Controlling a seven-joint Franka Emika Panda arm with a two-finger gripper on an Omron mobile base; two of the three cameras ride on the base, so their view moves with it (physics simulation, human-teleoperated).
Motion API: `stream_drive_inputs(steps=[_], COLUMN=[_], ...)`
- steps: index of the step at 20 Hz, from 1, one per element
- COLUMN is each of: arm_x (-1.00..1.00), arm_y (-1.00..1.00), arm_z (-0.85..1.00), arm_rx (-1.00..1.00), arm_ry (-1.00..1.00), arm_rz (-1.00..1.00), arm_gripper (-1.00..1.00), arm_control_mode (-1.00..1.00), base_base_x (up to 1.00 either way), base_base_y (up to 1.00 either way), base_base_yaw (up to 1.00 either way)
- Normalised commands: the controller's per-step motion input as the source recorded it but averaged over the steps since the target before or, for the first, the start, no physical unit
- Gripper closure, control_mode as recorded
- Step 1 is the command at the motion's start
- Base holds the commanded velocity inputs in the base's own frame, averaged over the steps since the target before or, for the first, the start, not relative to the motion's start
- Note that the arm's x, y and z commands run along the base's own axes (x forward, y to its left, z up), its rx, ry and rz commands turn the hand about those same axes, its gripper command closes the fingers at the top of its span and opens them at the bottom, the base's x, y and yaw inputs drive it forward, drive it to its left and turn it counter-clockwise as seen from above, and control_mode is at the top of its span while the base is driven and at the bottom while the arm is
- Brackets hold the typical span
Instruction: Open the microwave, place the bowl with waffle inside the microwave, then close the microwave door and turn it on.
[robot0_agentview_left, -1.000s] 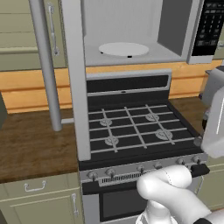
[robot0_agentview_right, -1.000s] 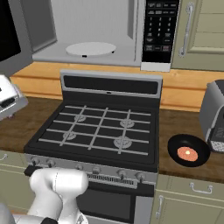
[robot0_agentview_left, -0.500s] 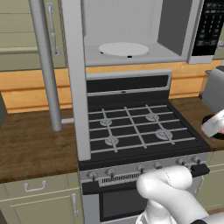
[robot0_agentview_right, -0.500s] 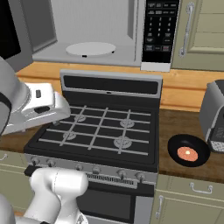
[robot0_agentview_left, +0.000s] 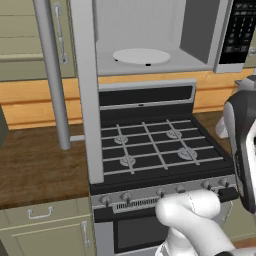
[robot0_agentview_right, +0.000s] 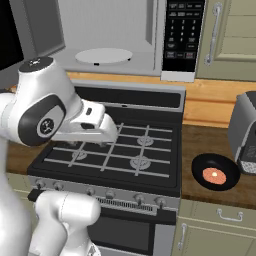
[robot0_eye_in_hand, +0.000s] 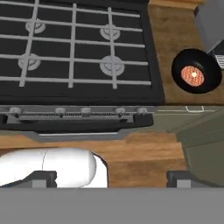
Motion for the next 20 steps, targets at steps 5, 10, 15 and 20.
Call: stream_drive_inputs(steps=[5, 10, 15, 20], arm_x=[0.27, 0.19, 0.32, 0.52], arm_y=[-0.79, -0.91, -0.98, -0.99], arm_z=[-0.50, -0.41, -0.33, -0.37], arm_rx=[0.16, 0.14, 0.15, 0.25], arm_ry=[0.00, 0.02, 0.04, 0.11], arm_rz=[-0.42, -0.57, -0.49, -0.43], arm_gripper=[-1.00, -1.00, -1.00, -1.00], arm_control_mode=[-1.00, -1.00, -1.00, -1.00], base_base_x=[0.00, 0.00, 0.00, 0.00], base_base_y=[0.00, 0.00, 0.00, 0.00], base_base_yaw=[0.00, 0.00, 0.00, 0.00])
